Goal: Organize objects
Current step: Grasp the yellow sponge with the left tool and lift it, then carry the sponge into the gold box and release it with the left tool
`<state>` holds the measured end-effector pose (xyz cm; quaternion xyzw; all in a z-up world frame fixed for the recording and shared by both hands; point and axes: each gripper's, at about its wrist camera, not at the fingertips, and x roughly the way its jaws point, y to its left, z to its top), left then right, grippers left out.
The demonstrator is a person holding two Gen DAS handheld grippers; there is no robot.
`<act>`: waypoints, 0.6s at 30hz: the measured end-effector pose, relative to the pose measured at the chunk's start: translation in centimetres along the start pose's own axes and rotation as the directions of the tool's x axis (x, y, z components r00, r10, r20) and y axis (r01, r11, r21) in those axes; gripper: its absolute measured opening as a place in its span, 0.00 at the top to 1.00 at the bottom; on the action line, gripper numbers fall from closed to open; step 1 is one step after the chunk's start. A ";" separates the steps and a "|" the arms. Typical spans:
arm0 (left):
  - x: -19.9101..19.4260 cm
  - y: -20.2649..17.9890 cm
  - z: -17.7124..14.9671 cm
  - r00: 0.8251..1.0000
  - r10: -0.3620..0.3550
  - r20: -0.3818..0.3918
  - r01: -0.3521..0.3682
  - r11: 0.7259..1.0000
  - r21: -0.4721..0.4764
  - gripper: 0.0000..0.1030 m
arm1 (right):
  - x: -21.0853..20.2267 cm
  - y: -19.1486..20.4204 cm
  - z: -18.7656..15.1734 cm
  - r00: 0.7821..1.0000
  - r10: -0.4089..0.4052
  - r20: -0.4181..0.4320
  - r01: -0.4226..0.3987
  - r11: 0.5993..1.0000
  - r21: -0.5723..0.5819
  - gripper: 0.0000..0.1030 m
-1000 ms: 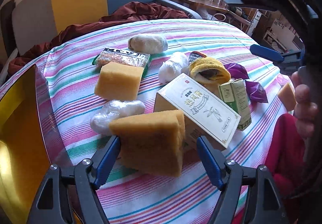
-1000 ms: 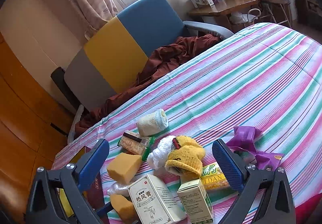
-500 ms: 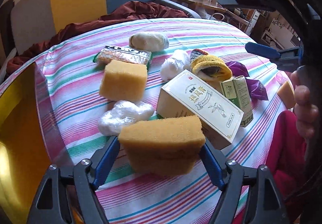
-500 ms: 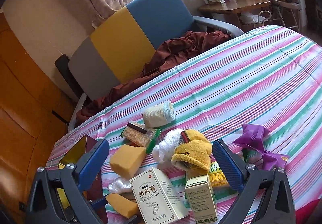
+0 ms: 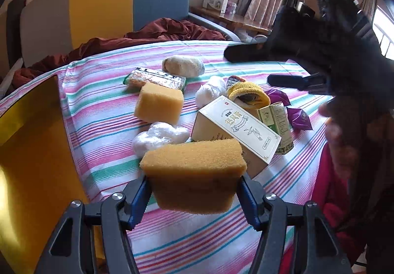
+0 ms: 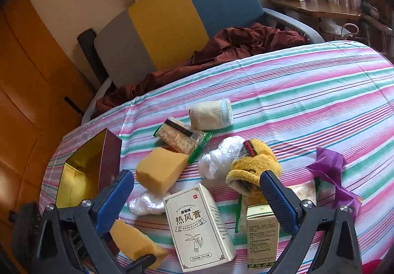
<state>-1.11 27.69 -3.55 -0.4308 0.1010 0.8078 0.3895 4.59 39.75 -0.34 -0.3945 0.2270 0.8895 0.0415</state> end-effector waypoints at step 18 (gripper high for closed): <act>-10.7 14.3 -5.2 0.967 0.239 0.084 -0.208 0.939 -0.273 0.37 | 7.8 2.6 -5.3 0.902 -0.306 -0.304 0.187 0.913 -0.362 0.50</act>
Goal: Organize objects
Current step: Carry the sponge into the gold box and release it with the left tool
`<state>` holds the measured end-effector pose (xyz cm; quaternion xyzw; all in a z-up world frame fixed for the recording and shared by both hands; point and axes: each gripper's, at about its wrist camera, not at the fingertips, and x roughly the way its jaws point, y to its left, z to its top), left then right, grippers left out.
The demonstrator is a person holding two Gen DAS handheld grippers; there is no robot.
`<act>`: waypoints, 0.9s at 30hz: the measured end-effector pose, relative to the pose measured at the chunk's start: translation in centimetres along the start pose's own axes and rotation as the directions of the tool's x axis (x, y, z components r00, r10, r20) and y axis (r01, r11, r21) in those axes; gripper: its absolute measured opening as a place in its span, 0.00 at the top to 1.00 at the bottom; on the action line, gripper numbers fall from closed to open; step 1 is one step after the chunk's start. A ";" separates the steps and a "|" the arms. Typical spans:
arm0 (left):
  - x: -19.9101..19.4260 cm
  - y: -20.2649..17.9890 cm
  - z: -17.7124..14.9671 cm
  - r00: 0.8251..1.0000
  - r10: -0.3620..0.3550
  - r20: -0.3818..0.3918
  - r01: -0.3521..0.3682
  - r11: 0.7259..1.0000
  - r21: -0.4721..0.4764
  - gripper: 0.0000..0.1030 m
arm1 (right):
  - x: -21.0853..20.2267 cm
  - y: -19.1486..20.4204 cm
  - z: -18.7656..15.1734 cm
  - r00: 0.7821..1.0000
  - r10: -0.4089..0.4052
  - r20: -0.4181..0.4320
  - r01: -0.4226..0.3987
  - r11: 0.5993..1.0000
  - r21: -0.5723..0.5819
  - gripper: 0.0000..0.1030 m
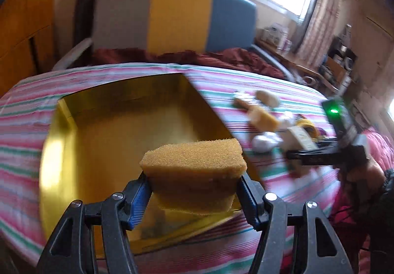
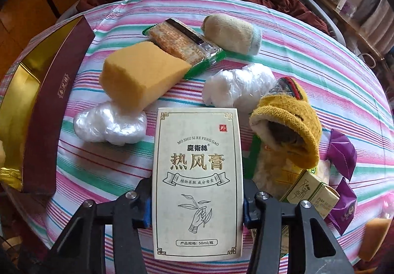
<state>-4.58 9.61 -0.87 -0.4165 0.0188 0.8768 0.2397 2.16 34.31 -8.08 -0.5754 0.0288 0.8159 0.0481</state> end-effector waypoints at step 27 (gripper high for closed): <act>10.2 15.2 9.6 0.967 0.232 -0.108 -0.248 0.955 -0.161 0.20 | -0.2 0.2 0.4 1.000 -0.021 0.005 0.021 1.000 -0.023 0.49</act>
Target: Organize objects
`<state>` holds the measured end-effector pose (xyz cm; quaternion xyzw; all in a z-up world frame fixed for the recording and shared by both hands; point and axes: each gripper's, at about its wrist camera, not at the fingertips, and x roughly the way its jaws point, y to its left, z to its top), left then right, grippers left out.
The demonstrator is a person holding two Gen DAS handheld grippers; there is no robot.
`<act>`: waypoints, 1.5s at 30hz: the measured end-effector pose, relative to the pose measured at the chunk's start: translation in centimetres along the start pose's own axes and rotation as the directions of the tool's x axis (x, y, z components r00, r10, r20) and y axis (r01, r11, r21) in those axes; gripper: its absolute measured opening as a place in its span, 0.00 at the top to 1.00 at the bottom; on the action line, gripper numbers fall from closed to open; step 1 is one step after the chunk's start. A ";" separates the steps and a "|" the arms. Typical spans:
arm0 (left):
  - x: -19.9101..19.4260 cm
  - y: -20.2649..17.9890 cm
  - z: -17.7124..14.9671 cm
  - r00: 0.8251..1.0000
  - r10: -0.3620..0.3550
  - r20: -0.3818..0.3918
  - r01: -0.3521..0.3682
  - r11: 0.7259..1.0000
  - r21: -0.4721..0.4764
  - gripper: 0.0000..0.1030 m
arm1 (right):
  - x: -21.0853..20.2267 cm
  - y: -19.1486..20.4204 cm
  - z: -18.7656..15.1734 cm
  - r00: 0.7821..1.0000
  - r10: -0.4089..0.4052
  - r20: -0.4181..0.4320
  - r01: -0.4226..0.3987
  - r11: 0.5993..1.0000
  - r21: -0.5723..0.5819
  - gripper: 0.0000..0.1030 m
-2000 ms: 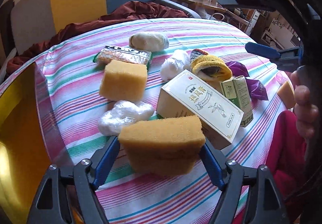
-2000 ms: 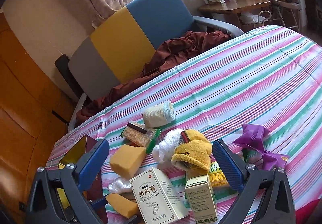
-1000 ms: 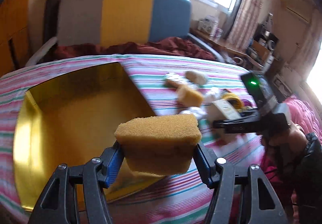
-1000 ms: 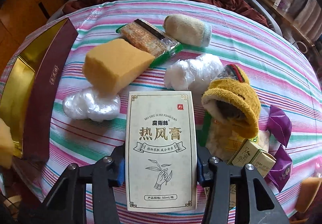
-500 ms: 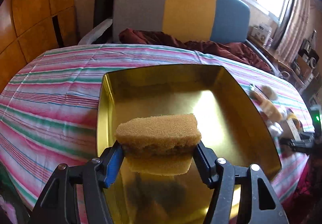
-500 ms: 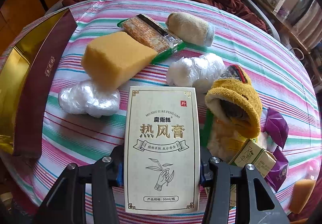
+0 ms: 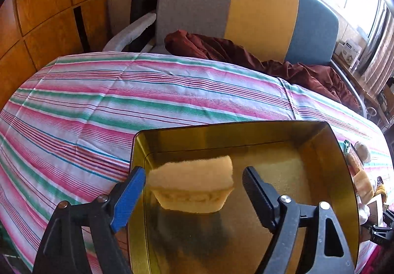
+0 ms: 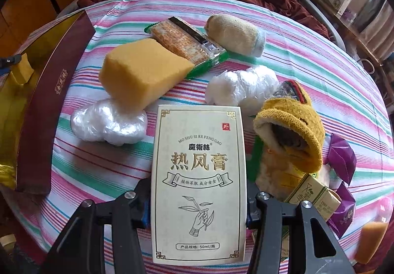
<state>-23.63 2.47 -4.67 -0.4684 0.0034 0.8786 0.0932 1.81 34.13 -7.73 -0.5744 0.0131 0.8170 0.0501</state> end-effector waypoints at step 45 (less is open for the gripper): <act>-15.8 7.1 -15.0 0.990 -0.024 0.138 0.047 0.985 -0.166 0.39 | -3.6 27.2 6.2 0.925 0.377 0.056 -0.361 0.914 -0.183 0.49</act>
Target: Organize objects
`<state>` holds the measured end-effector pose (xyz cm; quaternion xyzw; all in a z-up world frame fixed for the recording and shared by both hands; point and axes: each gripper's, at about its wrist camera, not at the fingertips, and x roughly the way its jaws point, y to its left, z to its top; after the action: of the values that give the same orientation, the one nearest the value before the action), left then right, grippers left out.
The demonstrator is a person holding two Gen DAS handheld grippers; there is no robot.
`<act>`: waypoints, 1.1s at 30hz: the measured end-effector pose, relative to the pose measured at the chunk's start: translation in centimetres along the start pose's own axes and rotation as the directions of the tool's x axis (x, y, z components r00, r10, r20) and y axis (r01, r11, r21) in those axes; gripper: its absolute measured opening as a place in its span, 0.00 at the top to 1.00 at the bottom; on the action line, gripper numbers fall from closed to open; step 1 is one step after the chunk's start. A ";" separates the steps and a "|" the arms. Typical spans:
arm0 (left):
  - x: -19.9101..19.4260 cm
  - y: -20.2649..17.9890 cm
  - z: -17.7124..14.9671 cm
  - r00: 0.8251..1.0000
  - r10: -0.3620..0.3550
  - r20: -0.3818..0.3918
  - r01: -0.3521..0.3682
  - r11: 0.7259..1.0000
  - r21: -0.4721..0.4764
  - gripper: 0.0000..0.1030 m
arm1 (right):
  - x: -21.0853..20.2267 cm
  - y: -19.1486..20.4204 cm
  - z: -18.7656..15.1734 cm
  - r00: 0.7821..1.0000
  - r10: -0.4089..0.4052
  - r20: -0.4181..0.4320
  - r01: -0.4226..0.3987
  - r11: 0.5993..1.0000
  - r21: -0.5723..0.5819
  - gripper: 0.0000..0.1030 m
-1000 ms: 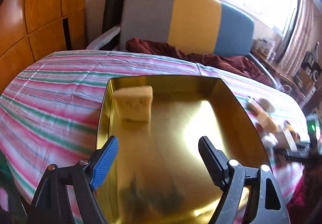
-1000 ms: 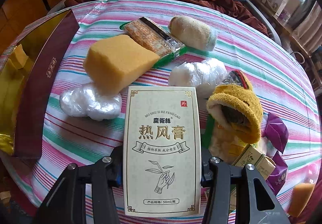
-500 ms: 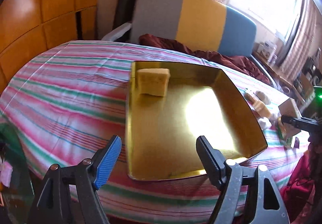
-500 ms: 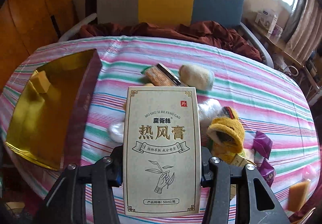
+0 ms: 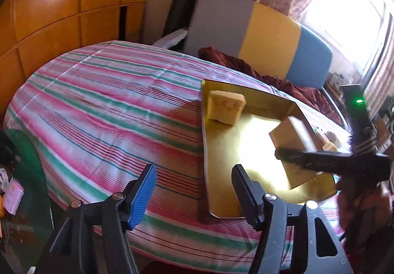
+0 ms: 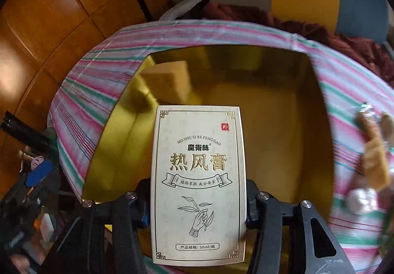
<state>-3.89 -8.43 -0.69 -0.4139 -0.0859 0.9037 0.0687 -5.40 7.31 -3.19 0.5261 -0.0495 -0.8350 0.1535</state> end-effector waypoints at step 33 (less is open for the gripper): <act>1.3 -15.4 -1.0 0.965 -0.233 -0.118 0.259 0.907 0.331 0.43 | -12.8 -15.9 -6.6 0.957 -0.178 0.231 0.134 0.972 0.192 0.19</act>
<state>-3.15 6.93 0.96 -0.4153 0.0244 0.8724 0.2566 2.35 26.85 1.11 0.4319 -0.0993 -0.8959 0.0329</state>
